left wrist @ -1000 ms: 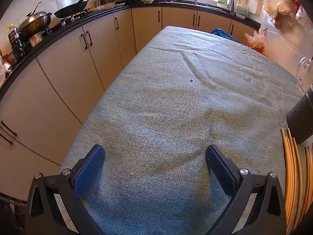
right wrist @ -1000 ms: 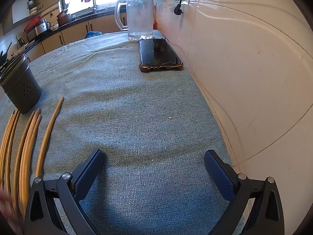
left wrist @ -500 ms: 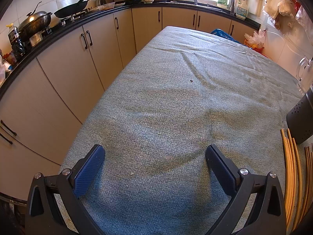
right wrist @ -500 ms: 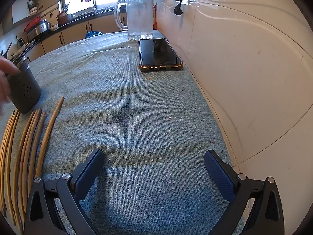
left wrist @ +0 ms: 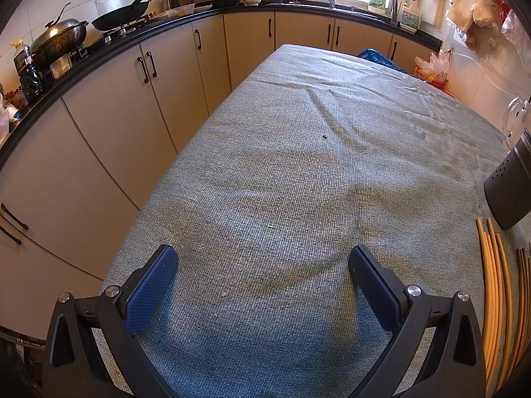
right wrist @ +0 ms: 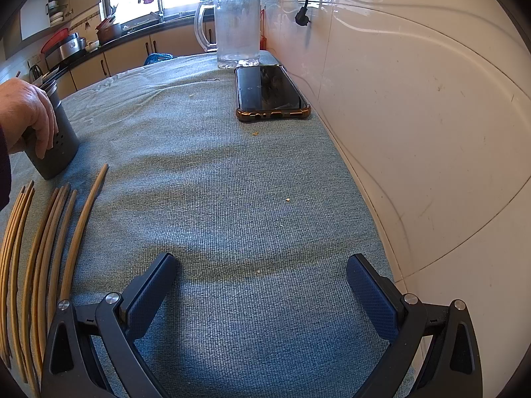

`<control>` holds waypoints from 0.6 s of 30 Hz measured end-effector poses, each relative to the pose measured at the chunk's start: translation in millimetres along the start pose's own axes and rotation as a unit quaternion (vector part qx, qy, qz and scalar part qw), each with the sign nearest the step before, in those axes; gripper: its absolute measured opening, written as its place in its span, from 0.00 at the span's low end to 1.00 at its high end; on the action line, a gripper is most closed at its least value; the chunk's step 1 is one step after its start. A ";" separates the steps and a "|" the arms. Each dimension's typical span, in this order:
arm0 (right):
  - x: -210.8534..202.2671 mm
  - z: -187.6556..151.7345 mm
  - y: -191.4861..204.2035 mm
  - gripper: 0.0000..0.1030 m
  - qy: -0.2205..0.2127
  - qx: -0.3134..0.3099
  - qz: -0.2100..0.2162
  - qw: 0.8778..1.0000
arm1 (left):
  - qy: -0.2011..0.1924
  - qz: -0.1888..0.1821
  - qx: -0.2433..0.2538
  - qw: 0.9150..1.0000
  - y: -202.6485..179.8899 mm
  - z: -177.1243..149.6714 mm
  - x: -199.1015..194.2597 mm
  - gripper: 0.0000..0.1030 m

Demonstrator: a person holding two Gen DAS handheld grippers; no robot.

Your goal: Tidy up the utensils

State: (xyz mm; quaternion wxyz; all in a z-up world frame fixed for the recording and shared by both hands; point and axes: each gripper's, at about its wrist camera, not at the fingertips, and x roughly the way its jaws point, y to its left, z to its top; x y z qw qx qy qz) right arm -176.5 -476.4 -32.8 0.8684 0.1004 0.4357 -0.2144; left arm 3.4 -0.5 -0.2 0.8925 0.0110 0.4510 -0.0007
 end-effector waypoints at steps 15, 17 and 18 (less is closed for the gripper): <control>0.0 -0.1 0.0 1.00 0.000 0.000 0.000 1.000 | -0.008 0.028 0.011 1.000 -10.6 -1.2 -4.2 1.00; 0.1 0.1 0.0 1.00 0.000 0.000 0.000 1.000 | -0.014 0.035 0.034 0.999 -20.7 -3.6 -9.3 1.00; 0.0 0.1 0.1 1.00 0.000 0.000 0.000 1.000 | -0.020 0.028 0.048 0.998 -27.4 -7.9 -18.2 1.00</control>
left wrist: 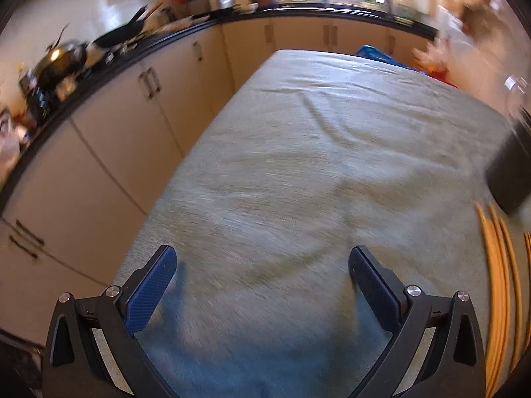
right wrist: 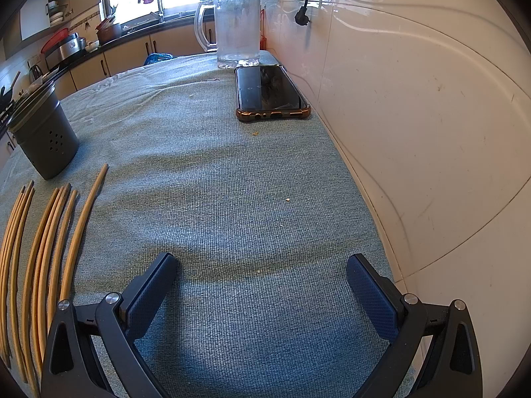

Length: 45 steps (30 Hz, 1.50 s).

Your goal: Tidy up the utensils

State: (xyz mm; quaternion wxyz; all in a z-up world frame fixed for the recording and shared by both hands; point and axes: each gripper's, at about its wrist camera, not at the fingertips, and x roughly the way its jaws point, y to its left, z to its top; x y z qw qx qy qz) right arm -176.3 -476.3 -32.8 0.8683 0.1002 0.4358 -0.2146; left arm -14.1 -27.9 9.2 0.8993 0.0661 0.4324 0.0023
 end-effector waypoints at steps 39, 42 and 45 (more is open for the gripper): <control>-187.7 -78.1 80.4 0.95 -0.193 0.013 0.025 0.981 | -0.160 -0.086 0.003 0.983 -42.1 -83.6 -231.2 1.00; -200.5 -83.1 83.7 0.95 -0.218 0.012 0.021 0.976 | -0.184 -0.081 0.010 0.979 -44.5 -89.1 -243.0 1.00; -208.5 -86.8 83.9 0.95 -0.229 0.012 0.019 0.973 | -0.201 -0.085 0.016 0.976 -46.4 -94.2 -254.1 1.00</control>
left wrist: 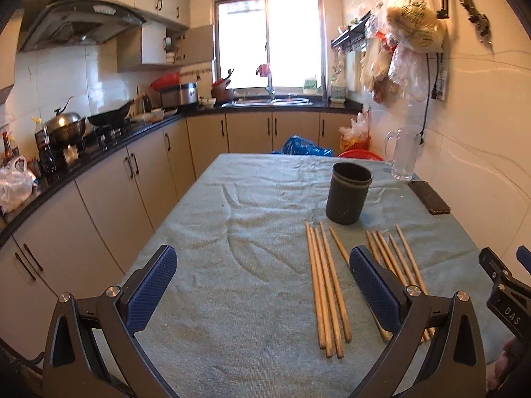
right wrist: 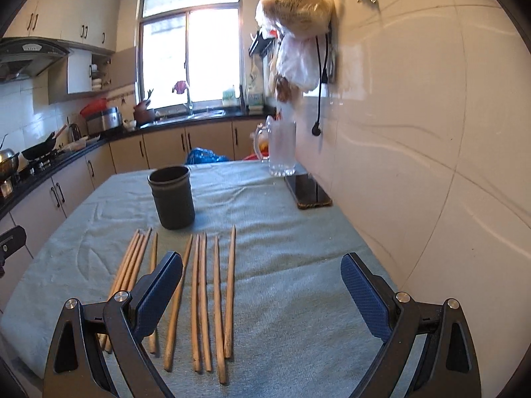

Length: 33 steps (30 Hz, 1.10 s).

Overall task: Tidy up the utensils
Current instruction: 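Move the open left gripper over the row of wooden chopsticks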

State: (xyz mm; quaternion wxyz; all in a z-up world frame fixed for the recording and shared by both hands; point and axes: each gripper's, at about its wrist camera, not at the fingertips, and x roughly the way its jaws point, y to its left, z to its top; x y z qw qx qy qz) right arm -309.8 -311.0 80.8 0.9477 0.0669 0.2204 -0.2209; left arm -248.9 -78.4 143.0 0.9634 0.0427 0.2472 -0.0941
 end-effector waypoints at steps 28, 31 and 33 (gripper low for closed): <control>-31.2 -6.0 -5.0 0.96 -0.037 0.018 0.013 0.999 | -0.093 0.071 0.011 0.993 -4.6 7.1 -78.6 1.00; -32.0 -3.6 -6.1 0.96 -0.043 0.024 0.021 0.999 | -0.115 0.103 0.023 0.988 -5.1 12.3 -99.5 1.00; -32.2 -2.1 -6.9 0.96 -0.048 0.026 0.027 0.998 | -0.129 0.108 0.031 0.985 -5.9 16.4 -113.0 1.00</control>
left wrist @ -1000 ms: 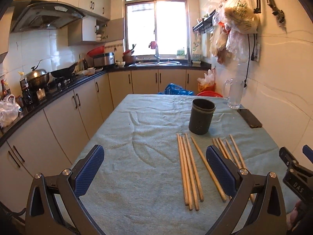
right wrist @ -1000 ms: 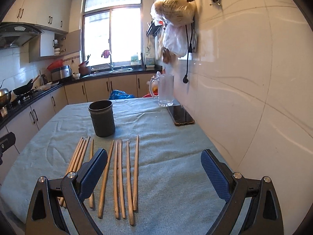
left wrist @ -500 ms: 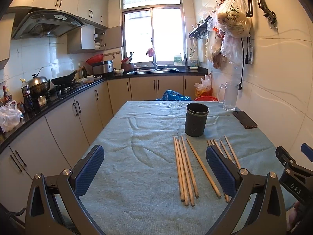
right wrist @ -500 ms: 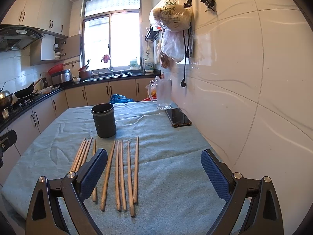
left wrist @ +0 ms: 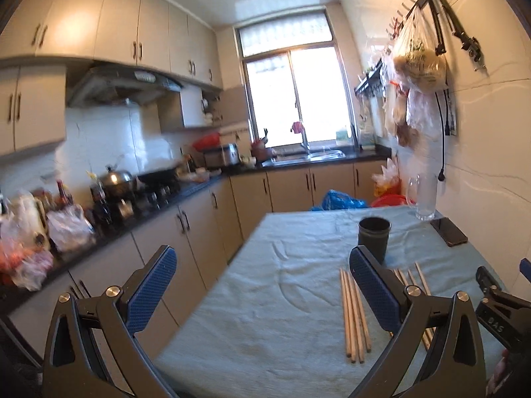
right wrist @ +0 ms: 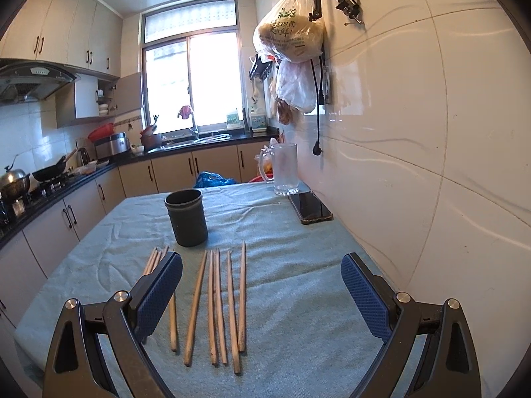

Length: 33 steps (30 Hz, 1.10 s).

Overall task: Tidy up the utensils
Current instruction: 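Move the open left gripper over the row of wooden chopsticks, then close the left gripper around one wooden chopstick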

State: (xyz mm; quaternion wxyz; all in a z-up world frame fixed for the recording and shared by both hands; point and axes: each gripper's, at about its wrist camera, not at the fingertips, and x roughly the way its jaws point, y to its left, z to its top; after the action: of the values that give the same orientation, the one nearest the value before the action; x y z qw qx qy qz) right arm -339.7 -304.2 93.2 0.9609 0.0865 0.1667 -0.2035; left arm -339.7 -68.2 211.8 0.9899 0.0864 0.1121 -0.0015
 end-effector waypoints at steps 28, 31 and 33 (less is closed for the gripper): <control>188.2 -7.4 -19.6 0.67 0.248 -0.039 0.094 0.963 | 0.318 -0.234 -0.018 0.919 -67.1 -73.2 263.8 0.54; 211.9 -8.7 -12.7 0.61 0.265 -0.038 0.101 0.958 | 0.345 -0.241 -0.017 0.907 -83.7 -87.2 291.1 0.38; 226.1 -9.7 -8.4 0.59 0.278 -0.039 0.101 0.955 | 0.363 -0.247 -0.018 0.898 -91.8 -95.0 307.0 0.30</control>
State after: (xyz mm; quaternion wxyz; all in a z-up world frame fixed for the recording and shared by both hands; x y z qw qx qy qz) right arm -151.2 -391.4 2.9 0.8948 0.1185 0.4253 -0.0669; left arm -63.4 -137.3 36.7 0.8498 0.0323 0.4813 -0.2126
